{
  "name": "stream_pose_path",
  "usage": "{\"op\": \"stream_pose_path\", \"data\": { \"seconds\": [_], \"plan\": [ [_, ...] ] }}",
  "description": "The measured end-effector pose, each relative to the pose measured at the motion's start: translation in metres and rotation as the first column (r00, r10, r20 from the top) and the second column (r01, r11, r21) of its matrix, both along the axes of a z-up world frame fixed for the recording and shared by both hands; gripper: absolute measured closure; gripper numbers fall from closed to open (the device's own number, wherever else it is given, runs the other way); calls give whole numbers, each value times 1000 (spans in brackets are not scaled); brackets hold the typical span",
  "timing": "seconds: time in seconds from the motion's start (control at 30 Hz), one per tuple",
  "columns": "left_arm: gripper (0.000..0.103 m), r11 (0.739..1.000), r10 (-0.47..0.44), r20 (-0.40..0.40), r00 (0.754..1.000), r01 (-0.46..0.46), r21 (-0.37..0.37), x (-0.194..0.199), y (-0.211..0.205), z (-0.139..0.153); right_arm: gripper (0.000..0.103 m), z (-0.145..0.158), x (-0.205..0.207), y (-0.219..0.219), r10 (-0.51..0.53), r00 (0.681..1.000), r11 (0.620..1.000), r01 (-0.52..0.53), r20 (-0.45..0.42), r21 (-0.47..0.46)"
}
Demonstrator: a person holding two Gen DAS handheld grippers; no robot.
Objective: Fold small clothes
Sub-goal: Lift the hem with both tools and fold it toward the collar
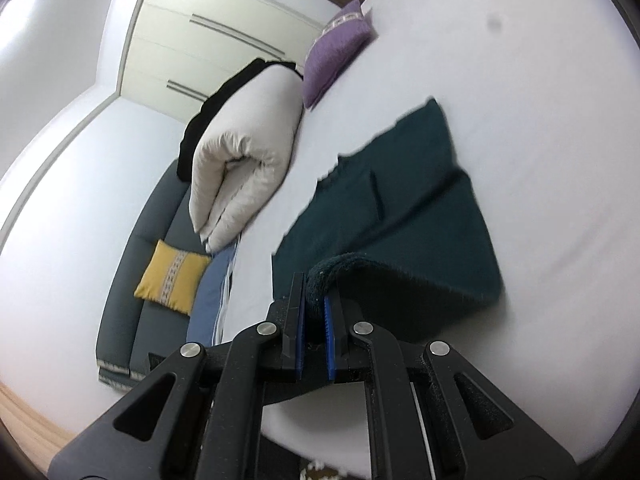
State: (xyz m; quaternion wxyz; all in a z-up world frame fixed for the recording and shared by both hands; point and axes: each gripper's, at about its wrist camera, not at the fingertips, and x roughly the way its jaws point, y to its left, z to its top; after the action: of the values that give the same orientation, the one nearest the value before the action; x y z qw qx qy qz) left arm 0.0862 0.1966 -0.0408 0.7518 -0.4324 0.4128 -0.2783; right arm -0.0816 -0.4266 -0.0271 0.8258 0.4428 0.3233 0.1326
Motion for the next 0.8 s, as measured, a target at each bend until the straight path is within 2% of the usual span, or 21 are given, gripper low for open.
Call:
{"op": "stream_pose_path", "data": {
  "seconds": [0.17, 0.33, 0.6, 0.8],
  "plan": [
    [97, 999, 43, -24, 999, -43, 9, 52, -8, -9, 96, 6, 63, -14, -27, 1000, 1000, 27, -5, 14],
    [97, 997, 75, -46, 996, -73, 26, 101, -17, -25, 96, -2, 126, -31, -71, 997, 997, 71, -32, 16],
    [97, 992, 92, -64, 994, -86, 88, 170, -37, -49, 96, -43, 210, -47, -128, 985, 992, 125, -112, -34],
    [97, 985, 116, -73, 991, -106, 133, 214, -43, -67, 96, -73, 264, -57, -155, 976, 988, 154, -149, -19]
  ]
}}
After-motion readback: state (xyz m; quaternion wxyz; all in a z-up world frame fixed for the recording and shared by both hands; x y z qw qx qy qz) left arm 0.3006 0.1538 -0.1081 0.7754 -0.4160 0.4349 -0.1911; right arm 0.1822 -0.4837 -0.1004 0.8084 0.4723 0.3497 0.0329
